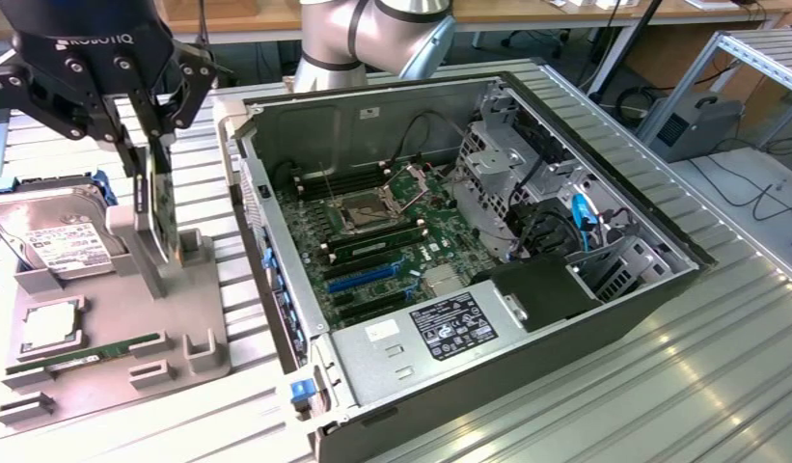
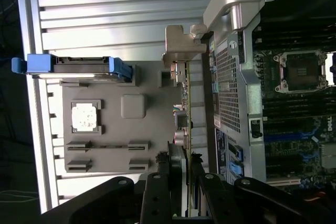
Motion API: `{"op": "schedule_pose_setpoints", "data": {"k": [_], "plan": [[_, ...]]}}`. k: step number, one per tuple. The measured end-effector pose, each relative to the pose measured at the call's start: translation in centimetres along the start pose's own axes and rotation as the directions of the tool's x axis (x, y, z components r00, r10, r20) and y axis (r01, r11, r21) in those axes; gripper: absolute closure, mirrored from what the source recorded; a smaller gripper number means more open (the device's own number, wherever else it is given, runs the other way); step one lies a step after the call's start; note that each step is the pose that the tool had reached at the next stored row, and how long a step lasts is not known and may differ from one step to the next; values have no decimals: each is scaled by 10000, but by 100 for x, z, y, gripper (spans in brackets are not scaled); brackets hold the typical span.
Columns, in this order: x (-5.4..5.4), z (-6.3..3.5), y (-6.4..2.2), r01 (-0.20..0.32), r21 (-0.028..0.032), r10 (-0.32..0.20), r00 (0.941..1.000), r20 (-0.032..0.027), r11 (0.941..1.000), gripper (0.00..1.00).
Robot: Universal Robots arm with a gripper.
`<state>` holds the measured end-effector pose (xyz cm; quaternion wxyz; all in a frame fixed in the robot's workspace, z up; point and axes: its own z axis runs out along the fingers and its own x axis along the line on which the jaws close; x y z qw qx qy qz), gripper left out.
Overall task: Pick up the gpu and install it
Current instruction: 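Pick up the gpu and move the gpu toward the slot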
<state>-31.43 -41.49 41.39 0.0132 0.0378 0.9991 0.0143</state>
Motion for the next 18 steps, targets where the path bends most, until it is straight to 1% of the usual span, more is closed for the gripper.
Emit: {"op": "schedule_pose_setpoints", "data": {"k": [18], "plan": [[-2,-103,3,0,0,0,10000,0,10000,73]]}}
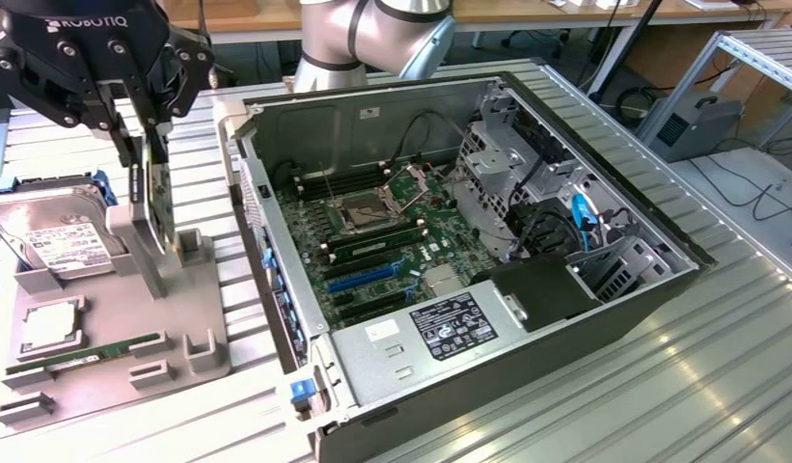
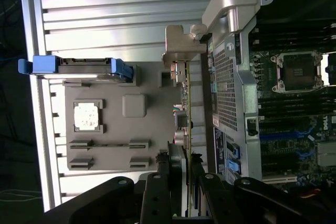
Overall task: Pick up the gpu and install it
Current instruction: 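Pick up the gpu and move the gpu toward the slot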
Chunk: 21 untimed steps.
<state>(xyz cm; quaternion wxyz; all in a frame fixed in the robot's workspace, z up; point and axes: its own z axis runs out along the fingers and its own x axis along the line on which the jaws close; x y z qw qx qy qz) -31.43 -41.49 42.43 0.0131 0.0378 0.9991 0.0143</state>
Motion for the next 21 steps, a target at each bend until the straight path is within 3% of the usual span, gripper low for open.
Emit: {"op": "schedule_pose_setpoints", "data": {"k": [21], "plan": [[-2,-96,3,0,0,0,10000,-1,10000,73]]}}
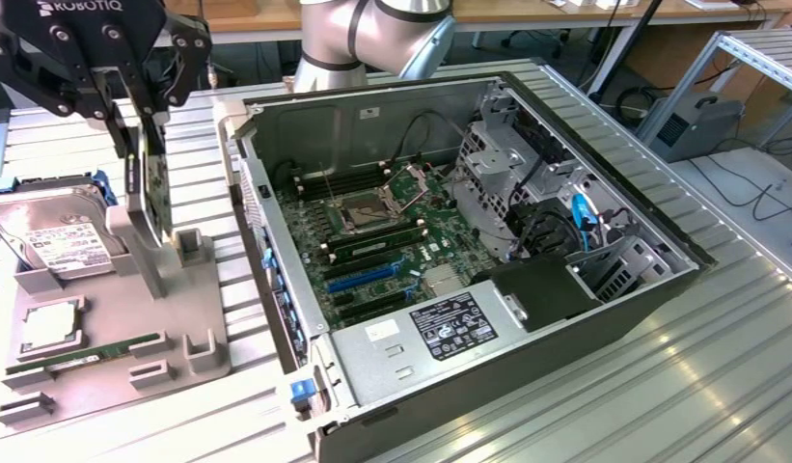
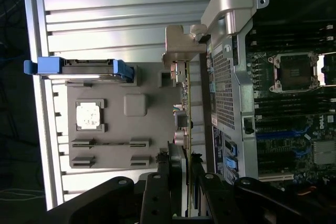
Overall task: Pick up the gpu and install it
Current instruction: 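Pick up the gpu and move the gpu toward the slot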
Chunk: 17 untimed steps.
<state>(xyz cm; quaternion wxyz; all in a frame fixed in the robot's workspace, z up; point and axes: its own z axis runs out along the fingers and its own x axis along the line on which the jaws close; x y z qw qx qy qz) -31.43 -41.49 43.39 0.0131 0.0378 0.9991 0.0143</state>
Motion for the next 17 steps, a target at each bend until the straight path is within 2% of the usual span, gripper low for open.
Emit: {"op": "schedule_pose_setpoints", "data": {"k": [17], "plan": [[-2,-79,2,0,0,0,10000,1,10000,73]]}}
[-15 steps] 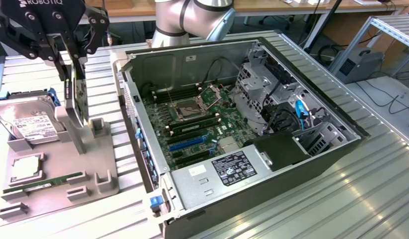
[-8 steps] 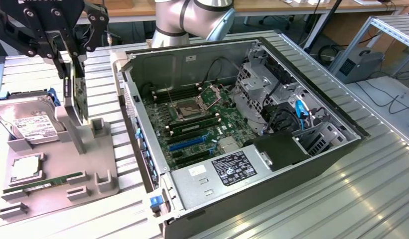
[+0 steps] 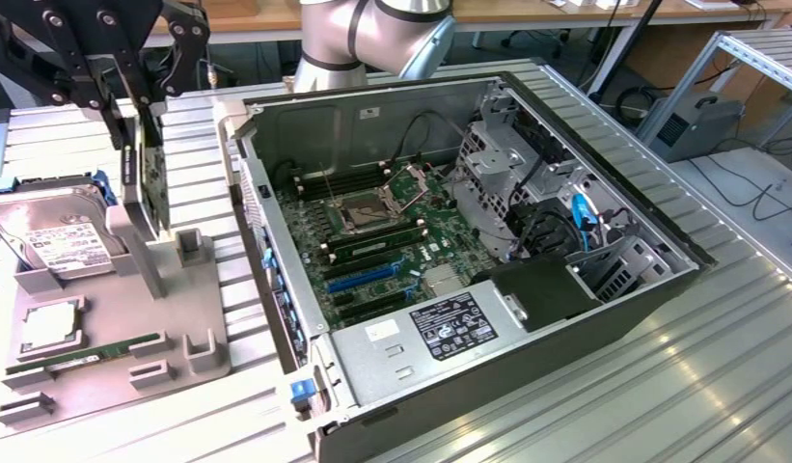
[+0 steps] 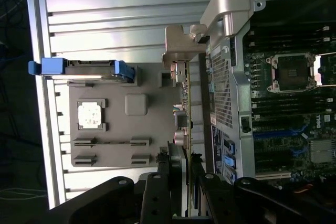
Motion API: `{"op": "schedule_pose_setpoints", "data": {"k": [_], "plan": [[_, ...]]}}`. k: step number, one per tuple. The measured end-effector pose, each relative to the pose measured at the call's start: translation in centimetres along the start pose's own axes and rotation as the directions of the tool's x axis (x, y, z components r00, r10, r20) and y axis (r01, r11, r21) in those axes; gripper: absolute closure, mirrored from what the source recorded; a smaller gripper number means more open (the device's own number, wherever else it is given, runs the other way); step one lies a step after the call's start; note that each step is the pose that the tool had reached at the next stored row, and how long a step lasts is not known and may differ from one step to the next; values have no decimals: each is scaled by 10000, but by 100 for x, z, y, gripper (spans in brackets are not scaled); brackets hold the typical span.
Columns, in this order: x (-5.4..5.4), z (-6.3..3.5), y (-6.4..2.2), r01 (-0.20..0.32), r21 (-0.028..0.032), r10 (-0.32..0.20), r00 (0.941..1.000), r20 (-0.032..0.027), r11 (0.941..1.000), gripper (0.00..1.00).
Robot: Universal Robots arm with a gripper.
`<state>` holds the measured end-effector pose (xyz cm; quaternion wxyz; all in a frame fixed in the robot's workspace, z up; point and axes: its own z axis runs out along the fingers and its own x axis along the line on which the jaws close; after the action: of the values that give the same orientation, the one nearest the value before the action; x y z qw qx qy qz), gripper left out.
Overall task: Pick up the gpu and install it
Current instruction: 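Pick up the gpu and move the gpu toward the slot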
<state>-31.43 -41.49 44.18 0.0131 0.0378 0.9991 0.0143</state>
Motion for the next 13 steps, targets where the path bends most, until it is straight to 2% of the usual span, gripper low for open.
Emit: {"op": "schedule_pose_setpoints", "data": {"k": [13], "plan": [[-1,-54,2,0,-1,0,10000,1,10000,73]]}}
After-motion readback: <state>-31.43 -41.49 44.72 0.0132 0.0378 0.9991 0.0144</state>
